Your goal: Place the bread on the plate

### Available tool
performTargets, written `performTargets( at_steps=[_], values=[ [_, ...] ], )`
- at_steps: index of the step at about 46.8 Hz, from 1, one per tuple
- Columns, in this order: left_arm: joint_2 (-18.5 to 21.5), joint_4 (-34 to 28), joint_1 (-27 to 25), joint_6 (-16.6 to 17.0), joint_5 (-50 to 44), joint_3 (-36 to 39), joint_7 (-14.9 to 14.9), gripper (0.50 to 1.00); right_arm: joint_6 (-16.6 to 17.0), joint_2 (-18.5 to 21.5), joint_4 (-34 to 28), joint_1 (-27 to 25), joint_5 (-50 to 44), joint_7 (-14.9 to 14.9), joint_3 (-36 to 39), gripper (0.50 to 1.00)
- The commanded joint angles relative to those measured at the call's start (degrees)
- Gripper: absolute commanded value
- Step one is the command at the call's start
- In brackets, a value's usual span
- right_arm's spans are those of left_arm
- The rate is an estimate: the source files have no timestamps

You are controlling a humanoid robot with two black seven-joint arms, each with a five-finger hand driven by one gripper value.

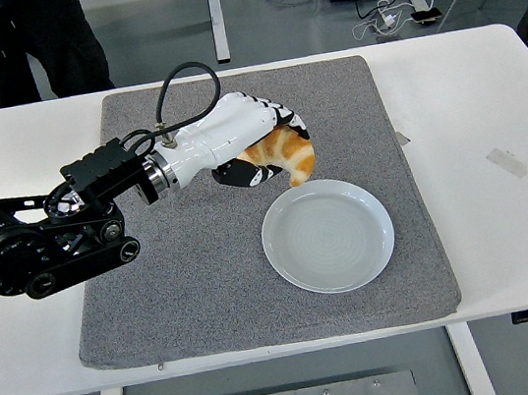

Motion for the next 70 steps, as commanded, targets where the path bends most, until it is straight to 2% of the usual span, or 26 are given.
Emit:
performTargets(
  at_steps=[1,11,19,26,70],
  values=[
    [-1.8,0.1,0.2,0.0,1.5,0.0,0.1,0.5,0.0,0.0,0.0,0.0,0.0,0.0,0.0,1.0],
    [-6.6,0.4,0.7,-0.1,3.1,0.7,0.1,0.5,0.0,0.0,0.0,0.0,0.0,0.0,0.0,1.0],
    [-7.7,1.3,1.2,-0.2,3.2,2.6,0.1,0.5,0.0,0.0,-0.1,0.0,0.0,0.0,0.0,1.0],
    [-9.2,4.6,2.3,-0.2,3.2,4.6,0.1,0.5,0.0,0.0,-0.1,0.0,0.0,0.0,0.0,1.0],
    [-12.2,10.5,6.3,-0.2,4.0,7.5,0.1,0.5,0.0,0.0,0.0,0.0,0.0,0.0,0.0,1.0]
  ],
)
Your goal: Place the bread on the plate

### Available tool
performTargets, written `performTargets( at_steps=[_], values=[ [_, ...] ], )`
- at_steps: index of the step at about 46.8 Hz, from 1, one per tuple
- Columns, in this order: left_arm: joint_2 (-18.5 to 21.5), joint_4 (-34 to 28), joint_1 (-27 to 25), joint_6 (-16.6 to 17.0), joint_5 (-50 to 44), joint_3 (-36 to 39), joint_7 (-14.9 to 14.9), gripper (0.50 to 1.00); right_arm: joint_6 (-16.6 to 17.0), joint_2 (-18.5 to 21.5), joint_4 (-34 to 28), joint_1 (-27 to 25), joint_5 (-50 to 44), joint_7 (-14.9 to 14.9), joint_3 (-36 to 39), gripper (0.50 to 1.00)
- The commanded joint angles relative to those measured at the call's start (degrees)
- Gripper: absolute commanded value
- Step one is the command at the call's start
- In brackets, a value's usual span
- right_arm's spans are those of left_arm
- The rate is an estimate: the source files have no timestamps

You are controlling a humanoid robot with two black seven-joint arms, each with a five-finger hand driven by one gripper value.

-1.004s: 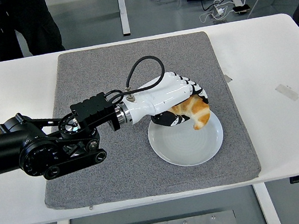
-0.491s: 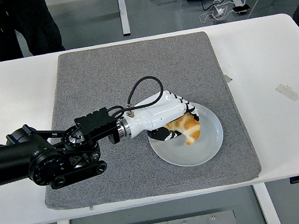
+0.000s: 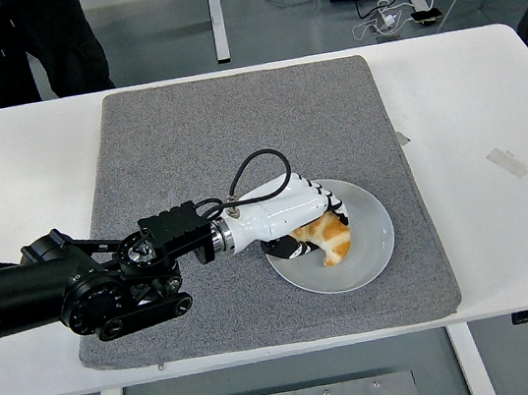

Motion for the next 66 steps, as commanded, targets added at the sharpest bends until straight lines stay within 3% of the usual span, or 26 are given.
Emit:
performTargets(
  at_steps=[1,17,20,21,29,33,48,57,66],
  values=[
    [0.0,0.4,0.1,0.0,0.0,-0.1,0.0,0.5,0.0,0.0,0.0,0.0,0.0,0.0,0.0,1.0],
    [-0.5,1.3,0.9,-0.1,-0.2,-0.2,0.2,0.5,0.0,0.0,0.0,0.0,0.0,0.0,0.0,1.0],
    [-0.5,1.3,0.9,-0.1,-0.9,-0.3,0.2,0.699,0.0,0.0,0.0,0.0,0.0,0.0,0.0,1.0],
    [-0.5,1.3,0.9,-0.1,-1.0,-0.4,0.2,0.735,0.0,0.0,-0.1,0.0,0.0,0.0,0.0,1.0],
    [-0.4,0.8,0.7,-0.4,-1.4,-1.4,0.0,0.916,0.0,0.0,0.0,0.0,0.0,0.0,0.0,1.0],
    [-0.3,-0.1,0.5,-1.4,-1.2,-2.4,0.0,0.949,0.0,0.0,0.0,0.0,0.0,0.0,0.0,1.0],
    [4.7,-8.1,-1.2,-1.8,-1.6,-3.9,-1.1,0.966,0.0,0.0,0.0,0.0,0.0,0.0,0.0,1.0],
    [9.6,-12.8,-1.4,-1.8,-7.9,-12.1,-5.0,0.968,0.0,0.0,-0.1,0.0,0.0,0.0,0.0,1.0],
    [13.0,-12.8,-1.0,-1.9,-16.8,-19.8,-5.4,0.966,0.0,0.0,-0.1,0.0,0.0,0.0,0.0,1.0]
  ],
)
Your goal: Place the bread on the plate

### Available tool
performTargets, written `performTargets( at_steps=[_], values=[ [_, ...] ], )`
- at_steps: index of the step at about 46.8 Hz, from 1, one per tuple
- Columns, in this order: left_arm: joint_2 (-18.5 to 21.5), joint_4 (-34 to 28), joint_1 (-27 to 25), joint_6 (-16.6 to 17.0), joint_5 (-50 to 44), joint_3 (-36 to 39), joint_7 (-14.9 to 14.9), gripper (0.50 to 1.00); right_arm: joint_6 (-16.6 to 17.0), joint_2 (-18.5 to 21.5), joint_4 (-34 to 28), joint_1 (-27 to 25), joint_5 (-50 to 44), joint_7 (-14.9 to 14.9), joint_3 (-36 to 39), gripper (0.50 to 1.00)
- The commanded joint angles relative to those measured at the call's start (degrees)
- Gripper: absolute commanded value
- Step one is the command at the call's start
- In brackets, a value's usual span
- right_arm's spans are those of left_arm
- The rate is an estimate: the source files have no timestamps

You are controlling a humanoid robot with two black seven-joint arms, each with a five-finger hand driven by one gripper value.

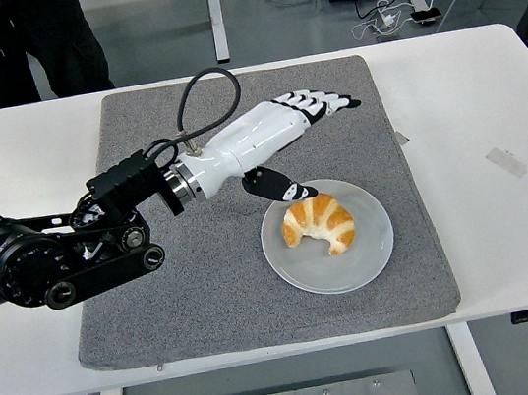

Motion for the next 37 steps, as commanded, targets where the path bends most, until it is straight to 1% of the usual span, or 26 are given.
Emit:
performTargets(
  at_steps=[1,5,11,14,19,28,32,34,37],
  values=[
    [1.5,0.0,0.6,0.0,-5.4,-3.9,-0.1,0.966,0.0,0.0,0.0,0.0,0.0,0.0,0.0,1.0],
    [3.0,0.1,1.2,0.0,-14.6,-9.0,-0.3,0.968,0.0,0.0,0.0,0.0,0.0,0.0,0.0,1.0],
    [5.9,0.5,2.2,0.0,-26.6,-14.9,-2.1,0.968,0.0,0.0,0.0,0.0,0.0,0.0,0.0,1.0],
    [7.3,0.8,3.3,0.0,-30.6,-17.4,-2.5,0.966,0.0,0.0,0.0,0.0,0.0,0.0,0.0,1.0],
    [8.2,2.0,5.8,0.0,-34.9,-21.9,-2.7,0.966,0.0,0.0,-0.1,0.0,0.0,0.0,0.0,1.0],
    [8.1,6.0,11.9,-0.4,-40.8,-32.8,-3.6,0.966,0.0,0.0,0.0,0.0,0.0,0.0,0.0,1.0],
    [7.6,8.7,14.2,-2.0,-44.0,-37.1,-5.0,0.966,0.0,0.0,0.0,0.0,0.0,0.0,0.0,1.0],
    [7.0,10.4,15.0,-3.2,-45.9,-39.0,-6.0,0.966,0.0,0.0,0.0,0.0,0.0,0.0,0.0,1.0],
    [5.4,13.3,15.6,-5.6,-48.8,-41.1,-6.5,0.966,0.0,0.0,0.0,0.0,0.0,0.0,0.0,1.0]
  ],
)
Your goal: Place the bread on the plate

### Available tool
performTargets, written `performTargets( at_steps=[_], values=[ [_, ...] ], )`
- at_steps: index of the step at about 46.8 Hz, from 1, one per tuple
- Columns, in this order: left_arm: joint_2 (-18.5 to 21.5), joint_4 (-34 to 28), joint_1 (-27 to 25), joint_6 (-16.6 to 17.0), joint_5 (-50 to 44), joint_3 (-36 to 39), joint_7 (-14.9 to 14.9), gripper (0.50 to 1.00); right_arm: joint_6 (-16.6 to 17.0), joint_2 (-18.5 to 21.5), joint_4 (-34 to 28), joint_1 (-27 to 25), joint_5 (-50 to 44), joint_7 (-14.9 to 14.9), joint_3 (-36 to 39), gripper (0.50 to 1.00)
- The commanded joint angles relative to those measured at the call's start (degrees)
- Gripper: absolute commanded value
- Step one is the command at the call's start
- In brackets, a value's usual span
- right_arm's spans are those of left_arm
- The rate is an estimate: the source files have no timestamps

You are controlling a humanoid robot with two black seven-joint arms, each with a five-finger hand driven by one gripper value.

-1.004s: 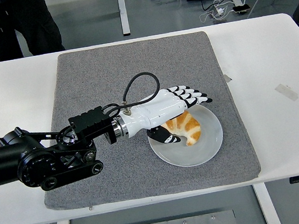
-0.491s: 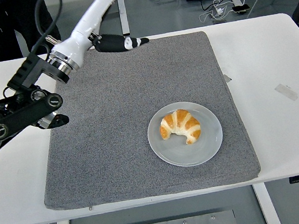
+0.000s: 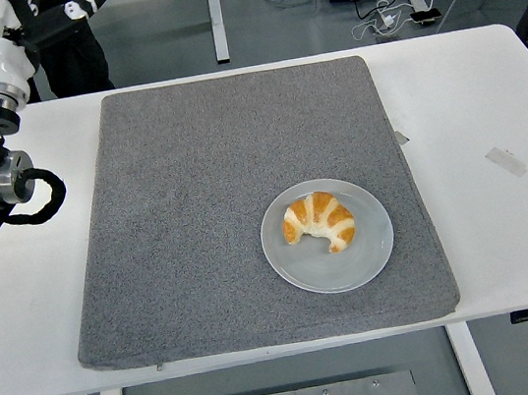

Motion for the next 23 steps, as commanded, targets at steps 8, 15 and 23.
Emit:
performTargets(
  at_steps=[8,15,23],
  values=[
    [-6.0,13.1,0.5,-8.7,-9.0,-3.1,-0.6,0.966,0.0,0.0,0.0,0.0,0.0,0.0,0.0,1.0],
    [-10.9,23.0,0.2,-16.5,-11.8,-4.8,-0.6,0.966,0.0,0.0,0.0,0.0,0.0,0.0,0.0,1.0],
    [-15.3,33.2,-0.4,-25.7,-16.5,-8.2,-0.6,0.966,0.0,0.0,0.0,0.0,0.0,0.0,0.0,1.0]
  ],
)
